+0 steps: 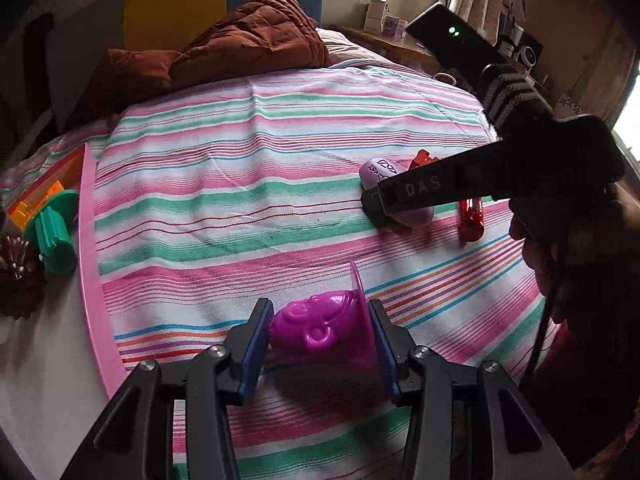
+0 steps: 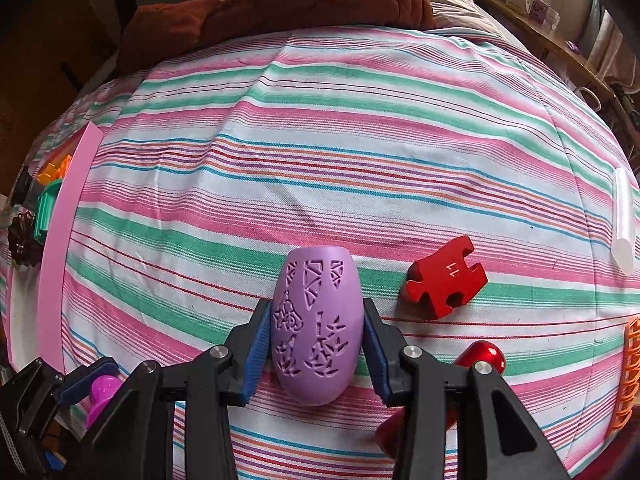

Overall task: Organize rigid objects
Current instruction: 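Carry the magenta cup into the white tray and open the left gripper while the right holds the egg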

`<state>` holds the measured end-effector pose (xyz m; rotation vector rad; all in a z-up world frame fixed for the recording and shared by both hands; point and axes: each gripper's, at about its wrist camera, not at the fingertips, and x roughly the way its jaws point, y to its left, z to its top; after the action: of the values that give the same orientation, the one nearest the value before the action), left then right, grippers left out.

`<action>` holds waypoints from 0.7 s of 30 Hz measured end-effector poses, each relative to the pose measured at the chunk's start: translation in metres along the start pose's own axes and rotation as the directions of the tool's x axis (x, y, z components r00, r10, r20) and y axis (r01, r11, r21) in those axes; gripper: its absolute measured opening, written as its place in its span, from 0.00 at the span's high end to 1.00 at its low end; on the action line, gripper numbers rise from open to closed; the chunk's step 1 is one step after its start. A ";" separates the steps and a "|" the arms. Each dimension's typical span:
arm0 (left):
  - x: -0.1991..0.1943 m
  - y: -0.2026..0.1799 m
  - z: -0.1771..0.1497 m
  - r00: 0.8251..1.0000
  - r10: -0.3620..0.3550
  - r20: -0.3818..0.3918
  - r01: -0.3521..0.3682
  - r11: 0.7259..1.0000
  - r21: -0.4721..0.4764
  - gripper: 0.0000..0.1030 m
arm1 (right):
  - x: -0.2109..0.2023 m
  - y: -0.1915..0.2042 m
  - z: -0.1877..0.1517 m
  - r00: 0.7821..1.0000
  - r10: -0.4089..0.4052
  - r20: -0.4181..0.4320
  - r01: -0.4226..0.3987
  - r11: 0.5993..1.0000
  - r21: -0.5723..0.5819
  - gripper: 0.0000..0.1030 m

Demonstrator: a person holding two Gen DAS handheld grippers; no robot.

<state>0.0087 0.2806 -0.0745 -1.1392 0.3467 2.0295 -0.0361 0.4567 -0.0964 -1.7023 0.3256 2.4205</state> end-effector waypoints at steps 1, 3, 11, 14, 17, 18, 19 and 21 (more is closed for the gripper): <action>-0.004 -0.001 0.000 1.000 0.000 0.008 0.000 1.000 0.008 0.55 | 0.000 0.001 0.000 1.000 -0.006 0.004 0.007 1.000 -0.011 0.58; -0.010 -0.001 0.000 1.000 -0.006 0.018 0.005 1.000 0.013 0.55 | 0.000 0.004 0.000 1.000 -0.020 0.012 0.020 0.999 -0.027 0.58; -0.030 0.007 -0.003 0.999 -0.021 0.045 0.022 1.000 -0.008 0.55 | 0.000 0.009 -0.001 0.999 -0.047 0.024 0.048 0.997 -0.056 0.58; -0.047 0.011 -0.001 0.997 -0.025 0.079 0.027 0.999 -0.025 0.55 | -0.003 0.006 -0.003 0.998 -0.050 0.026 0.052 0.997 -0.061 0.58; -0.064 0.021 0.002 0.994 -0.019 0.108 0.025 0.998 -0.053 0.55 | -0.004 0.007 -0.003 0.998 -0.057 0.028 0.059 0.996 -0.069 0.58; -0.069 0.025 0.002 0.993 -0.012 0.117 0.019 0.998 -0.063 0.55 | -0.004 0.007 -0.003 0.998 -0.059 0.029 0.061 0.995 -0.073 0.58; -0.075 0.031 0.002 0.992 -0.003 0.124 0.012 0.997 -0.076 0.55 | -0.004 0.008 -0.003 0.998 -0.062 0.030 0.064 0.995 -0.077 0.58; -0.085 0.046 0.001 0.990 0.019 0.137 -0.003 0.993 -0.116 0.55 | -0.005 0.006 -0.005 0.997 -0.069 0.033 0.072 0.994 -0.086 0.58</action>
<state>0.0001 0.2084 -0.0099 -1.0598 0.1689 2.1482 -0.0317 0.4496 -0.0923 -1.6798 0.1548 2.4404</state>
